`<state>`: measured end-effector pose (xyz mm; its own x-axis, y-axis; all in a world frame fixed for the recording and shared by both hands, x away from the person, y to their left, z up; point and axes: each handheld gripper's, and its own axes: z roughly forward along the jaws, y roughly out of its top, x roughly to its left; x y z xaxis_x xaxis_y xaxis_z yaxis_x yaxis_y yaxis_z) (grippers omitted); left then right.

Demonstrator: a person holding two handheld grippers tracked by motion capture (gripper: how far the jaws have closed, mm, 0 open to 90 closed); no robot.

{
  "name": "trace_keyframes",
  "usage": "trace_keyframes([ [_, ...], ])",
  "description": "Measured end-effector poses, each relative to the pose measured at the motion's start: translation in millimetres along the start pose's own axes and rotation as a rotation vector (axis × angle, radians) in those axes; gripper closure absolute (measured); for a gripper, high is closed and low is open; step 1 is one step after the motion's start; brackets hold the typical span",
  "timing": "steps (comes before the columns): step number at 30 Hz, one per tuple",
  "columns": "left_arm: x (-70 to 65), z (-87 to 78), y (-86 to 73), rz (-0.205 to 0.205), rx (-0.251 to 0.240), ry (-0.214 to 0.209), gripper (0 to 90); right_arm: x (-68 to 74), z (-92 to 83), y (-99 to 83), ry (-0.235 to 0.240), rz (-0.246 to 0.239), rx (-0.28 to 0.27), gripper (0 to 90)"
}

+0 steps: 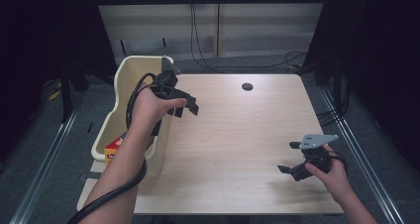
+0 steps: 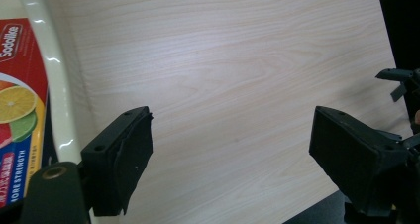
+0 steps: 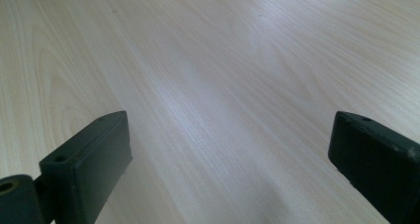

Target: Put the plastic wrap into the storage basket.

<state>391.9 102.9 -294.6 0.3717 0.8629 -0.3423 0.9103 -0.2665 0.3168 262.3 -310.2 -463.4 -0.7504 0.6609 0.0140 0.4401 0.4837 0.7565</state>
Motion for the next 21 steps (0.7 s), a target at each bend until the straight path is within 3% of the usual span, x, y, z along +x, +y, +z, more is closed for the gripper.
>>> trace_keyframes([
  [5, -6.1, 10.7, -3.2, 0.027, 0.003, -0.026, 16.5, 0.0, 0.0, 0.3, 0.000, -0.003, -0.001, 2.7],
  [9, -8.0, 18.6, -5.1, 0.021, 0.007, -0.045, 16.5, 0.1, 0.2, 0.2, -0.002, -0.005, -0.002, 2.6],
  [21, -14.8, 38.2, -12.9, 0.050, 0.003, -0.057, 16.1, 0.9, 1.0, 0.5, 0.003, -0.006, 0.001, 2.7],
])
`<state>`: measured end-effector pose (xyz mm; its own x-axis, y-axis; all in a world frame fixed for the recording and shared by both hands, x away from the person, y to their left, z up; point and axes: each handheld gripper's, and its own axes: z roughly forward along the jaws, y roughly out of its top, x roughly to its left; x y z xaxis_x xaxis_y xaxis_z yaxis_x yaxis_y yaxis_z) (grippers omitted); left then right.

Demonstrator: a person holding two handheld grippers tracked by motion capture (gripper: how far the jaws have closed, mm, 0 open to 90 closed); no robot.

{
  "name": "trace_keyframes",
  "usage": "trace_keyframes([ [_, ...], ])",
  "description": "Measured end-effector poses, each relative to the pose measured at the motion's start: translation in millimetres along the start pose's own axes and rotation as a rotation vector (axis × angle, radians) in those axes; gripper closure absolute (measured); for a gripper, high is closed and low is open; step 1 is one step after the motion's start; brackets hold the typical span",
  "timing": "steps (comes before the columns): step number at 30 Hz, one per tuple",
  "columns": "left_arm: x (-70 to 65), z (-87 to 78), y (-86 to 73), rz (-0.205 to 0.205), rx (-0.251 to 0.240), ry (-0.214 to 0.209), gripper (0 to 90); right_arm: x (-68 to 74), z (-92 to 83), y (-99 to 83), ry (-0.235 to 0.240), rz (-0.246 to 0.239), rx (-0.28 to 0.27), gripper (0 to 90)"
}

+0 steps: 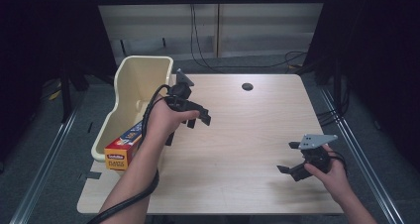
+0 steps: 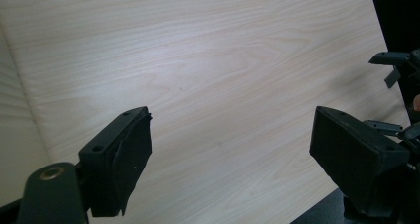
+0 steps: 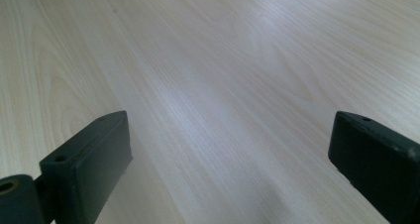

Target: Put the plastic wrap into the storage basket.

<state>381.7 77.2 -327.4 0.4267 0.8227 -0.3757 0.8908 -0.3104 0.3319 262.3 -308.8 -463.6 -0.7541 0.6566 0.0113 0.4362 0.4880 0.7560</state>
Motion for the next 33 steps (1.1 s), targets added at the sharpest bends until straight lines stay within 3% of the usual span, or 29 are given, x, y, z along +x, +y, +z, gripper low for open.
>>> trace_keyframes([
  [6, -0.7, 9.0, -3.1, 0.023, 0.006, -0.007, 15.6, -0.1, 0.2, 0.1, -0.001, -0.001, 0.000, 2.7],
  [12, -0.4, 20.7, -7.5, 0.017, 0.011, -0.025, 15.5, 0.2, 0.0, 0.0, 0.001, 0.003, 0.004, 2.7],
  [33, 10.2, 51.3, -26.4, 0.010, 0.031, -0.021, 15.2, -0.2, 0.8, -0.2, 0.004, -0.007, 0.007, 2.7],
])
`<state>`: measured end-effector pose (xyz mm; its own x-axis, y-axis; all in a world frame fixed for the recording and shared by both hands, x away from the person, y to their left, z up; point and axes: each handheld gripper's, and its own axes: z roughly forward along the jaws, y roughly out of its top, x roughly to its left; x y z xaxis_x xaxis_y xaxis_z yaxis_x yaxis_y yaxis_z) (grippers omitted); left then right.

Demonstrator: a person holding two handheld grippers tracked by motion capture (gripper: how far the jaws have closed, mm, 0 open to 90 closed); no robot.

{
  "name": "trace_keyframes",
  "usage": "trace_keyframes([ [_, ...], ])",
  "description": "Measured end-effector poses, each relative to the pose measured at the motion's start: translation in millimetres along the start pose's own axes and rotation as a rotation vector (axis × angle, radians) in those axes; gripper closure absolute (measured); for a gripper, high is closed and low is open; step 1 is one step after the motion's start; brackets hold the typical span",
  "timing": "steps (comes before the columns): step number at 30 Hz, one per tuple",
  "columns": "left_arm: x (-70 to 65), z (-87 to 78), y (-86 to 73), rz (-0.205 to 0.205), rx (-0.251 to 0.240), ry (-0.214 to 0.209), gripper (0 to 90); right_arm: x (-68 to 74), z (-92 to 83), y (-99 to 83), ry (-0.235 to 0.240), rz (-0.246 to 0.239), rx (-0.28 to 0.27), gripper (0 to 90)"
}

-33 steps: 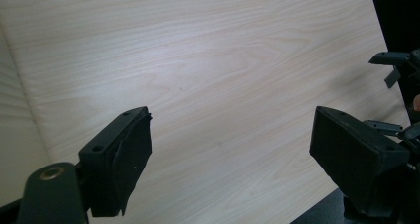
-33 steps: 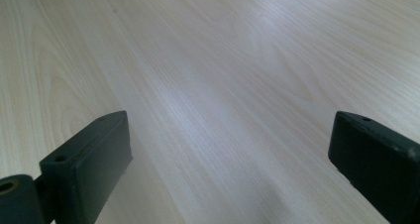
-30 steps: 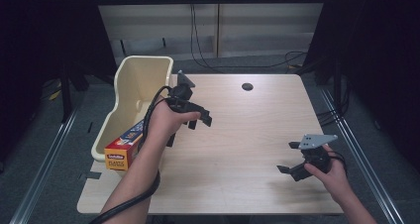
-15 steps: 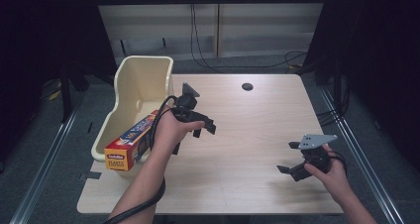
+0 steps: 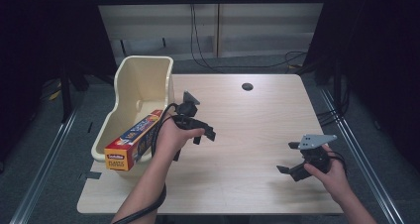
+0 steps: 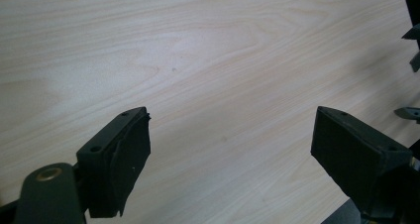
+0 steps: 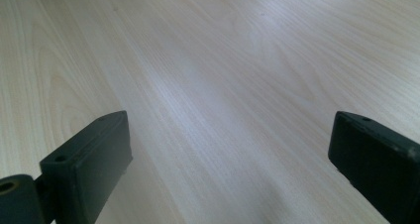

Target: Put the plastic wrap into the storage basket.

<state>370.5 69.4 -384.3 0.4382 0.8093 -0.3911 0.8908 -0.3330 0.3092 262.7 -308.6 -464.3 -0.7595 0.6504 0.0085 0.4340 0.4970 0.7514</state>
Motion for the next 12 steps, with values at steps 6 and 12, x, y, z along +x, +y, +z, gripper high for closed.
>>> trace_keyframes([
  [6, 2.6, 6.3, -3.6, -0.004, 0.007, -0.005, 15.2, 0.7, 0.1, 0.0, -0.003, 0.005, 0.002, 2.7],
  [12, 3.7, 10.0, -6.1, 0.004, 0.007, 0.000, 14.9, 0.1, 0.3, -0.2, -0.001, 0.003, 0.003, 2.7],
])
